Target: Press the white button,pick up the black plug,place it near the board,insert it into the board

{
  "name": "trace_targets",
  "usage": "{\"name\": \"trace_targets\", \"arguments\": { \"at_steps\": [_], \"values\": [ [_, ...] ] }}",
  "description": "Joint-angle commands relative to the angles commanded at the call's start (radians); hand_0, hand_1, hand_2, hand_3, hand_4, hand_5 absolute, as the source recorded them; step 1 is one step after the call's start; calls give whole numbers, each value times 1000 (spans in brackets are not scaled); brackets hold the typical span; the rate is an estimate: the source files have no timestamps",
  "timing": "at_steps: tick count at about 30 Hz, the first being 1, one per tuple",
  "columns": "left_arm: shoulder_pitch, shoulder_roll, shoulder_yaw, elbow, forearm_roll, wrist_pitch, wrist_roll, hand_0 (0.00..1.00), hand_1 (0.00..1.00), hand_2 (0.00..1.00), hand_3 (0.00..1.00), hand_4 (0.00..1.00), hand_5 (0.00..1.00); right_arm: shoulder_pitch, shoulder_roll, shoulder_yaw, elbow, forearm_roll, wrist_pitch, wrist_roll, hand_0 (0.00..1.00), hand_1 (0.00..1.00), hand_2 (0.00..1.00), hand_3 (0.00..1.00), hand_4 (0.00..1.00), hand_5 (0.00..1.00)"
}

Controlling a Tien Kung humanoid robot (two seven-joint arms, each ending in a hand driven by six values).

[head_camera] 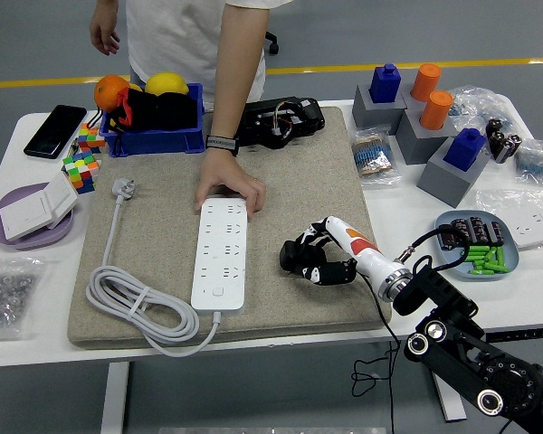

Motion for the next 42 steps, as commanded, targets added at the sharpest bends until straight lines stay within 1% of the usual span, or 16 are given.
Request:
{"name": "trace_targets", "arguments": {
  "at_steps": [5,6,11,12,17,18,29,30,41,42],
  "values": [
    [0,-1,-2,0,1,0,0,653,643,644,685,583,26,4,2,1,-5,1,0,0,604,637,610,409,855,18],
    [0,-1,-3,0,1,0,0,653,643,644,685,583,26,6,3,1,-7,1,1,-1,605,638,611,476,859,12],
    [-2,-1,-2,0,-3,1,-1,653,643,644,685,583,26,10,3,-1,-16,1,5,-7,605,638,611,476,859,12],
    [-2,-2,-2,0,-3,1,-1,653,643,644,685,583,26,11,3,-2,-17,0,5,-8,607,640,619,522,842,2],
    [-2,-2,-3,0,-4,2,-2,653,643,644,685,583,26,13,4,-6,-23,0,6,-10,607,640,619,522,842,2],
    [-2,-3,-3,0,-4,2,-2,652,643,643,685,583,26,13,4,-6,-25,1,6,-10,611,642,624,545,832,2],
    [-5,-2,-6,0,-4,3,-3,652,643,643,685,584,26,12,0,-10,-40,13,4,-1,611,642,623,532,835,2],
    [-5,-2,-5,0,-4,3,-3,652,643,644,685,583,26,12,0,-10,-39,13,4,0,605,637,615,513,841,2],
    [-5,-3,-8,0,-1,2,-2,651,643,642,685,583,26,13,-1,-5,-21,12,5,7,594,629,609,505,842,2],
    [-5,-3,-9,0,0,2,-2,651,643,641,684,584,27,13,-1,-4,-21,12,5,7,606,637,616,508,841,2]
  ]
}}
